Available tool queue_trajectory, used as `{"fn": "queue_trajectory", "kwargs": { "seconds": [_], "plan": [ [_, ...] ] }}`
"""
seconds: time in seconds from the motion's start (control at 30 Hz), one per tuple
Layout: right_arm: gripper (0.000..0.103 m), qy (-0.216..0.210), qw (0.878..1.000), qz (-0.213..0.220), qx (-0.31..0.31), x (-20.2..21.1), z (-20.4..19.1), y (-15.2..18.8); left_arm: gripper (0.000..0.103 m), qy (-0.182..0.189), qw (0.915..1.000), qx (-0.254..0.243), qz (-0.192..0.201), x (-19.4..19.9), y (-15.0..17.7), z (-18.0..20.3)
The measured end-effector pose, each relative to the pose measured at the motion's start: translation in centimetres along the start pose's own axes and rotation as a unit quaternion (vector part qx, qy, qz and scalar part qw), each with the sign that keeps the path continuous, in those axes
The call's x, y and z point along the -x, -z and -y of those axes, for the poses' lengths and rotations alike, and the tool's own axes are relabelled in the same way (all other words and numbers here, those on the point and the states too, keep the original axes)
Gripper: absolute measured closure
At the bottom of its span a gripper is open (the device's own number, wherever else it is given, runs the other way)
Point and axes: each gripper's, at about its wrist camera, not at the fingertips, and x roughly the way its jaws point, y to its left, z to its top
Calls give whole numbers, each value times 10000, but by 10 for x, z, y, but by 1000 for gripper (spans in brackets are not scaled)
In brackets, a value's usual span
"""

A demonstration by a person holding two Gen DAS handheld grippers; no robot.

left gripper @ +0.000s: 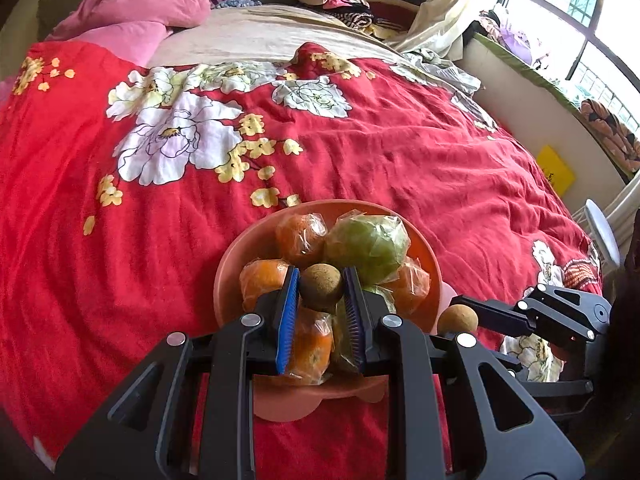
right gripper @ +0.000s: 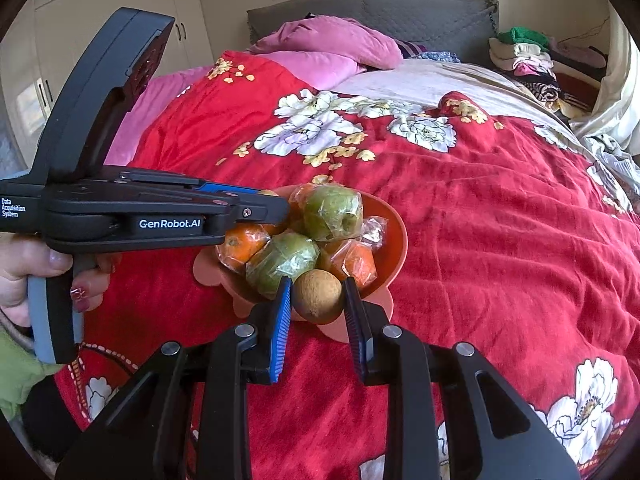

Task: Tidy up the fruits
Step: 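Carry both small brown fruits over the pink bowl with both tools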

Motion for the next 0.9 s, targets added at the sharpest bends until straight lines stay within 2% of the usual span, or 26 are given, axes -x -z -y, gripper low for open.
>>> {"fn": "queue_trajectory", "kwargs": {
  "seconds": [0.9],
  "plan": [
    [78,20,9999,-22,102,-9,-5,4,88,13,10000,9,14,-5,-1,-1]
  ]
}}
